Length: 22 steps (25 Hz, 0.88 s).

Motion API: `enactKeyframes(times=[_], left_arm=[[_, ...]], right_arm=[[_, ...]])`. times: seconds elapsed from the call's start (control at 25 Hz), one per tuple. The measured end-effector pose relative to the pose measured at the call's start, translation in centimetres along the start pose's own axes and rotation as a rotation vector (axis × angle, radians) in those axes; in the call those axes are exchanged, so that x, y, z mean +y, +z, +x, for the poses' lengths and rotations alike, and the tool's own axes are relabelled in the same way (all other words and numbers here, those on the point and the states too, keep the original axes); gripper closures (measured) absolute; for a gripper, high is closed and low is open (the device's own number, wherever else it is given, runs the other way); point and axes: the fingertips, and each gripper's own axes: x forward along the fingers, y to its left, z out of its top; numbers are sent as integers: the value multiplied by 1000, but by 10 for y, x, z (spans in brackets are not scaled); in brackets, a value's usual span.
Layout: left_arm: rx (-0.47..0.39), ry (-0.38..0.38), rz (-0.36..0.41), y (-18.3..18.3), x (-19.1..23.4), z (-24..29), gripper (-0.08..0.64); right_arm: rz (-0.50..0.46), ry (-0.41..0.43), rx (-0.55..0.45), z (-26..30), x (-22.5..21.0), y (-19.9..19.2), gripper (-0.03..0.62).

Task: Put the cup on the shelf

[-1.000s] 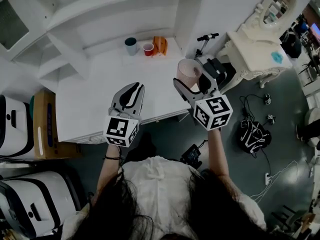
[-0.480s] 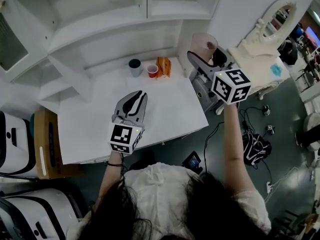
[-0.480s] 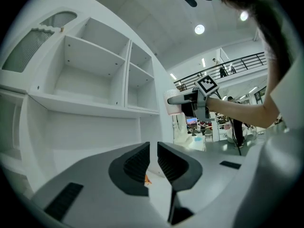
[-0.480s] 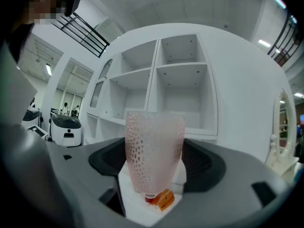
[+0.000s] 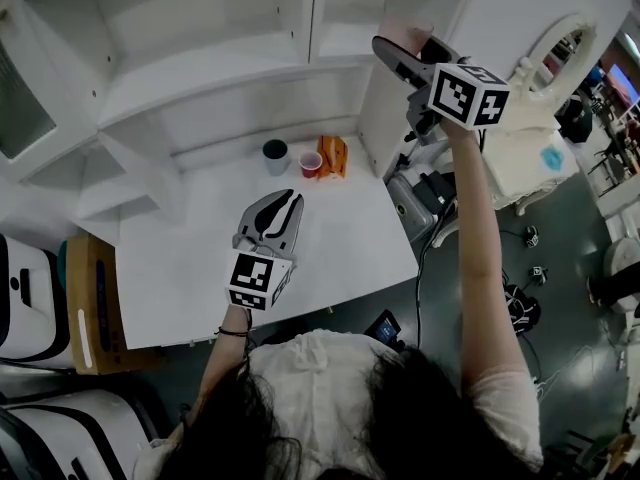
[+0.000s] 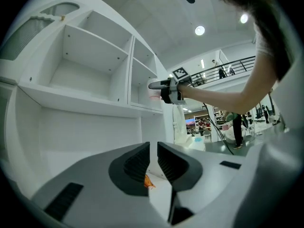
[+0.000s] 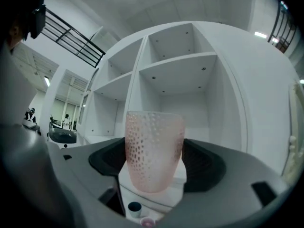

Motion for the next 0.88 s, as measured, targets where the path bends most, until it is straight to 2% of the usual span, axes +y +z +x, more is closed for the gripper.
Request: enactKeyframes(times=[0.2, 0.68, 0.88], left_arm=[[4, 2, -11, -5, 6, 6, 499], [24, 44, -29, -18, 32, 5, 499], [25, 60, -37, -21, 39, 5, 499]], right_arm=[[64, 14, 39, 52, -17, 3, 235], [-42, -88, 200, 121, -51, -14, 235], [-63, -90, 257, 130, -54, -27, 235]])
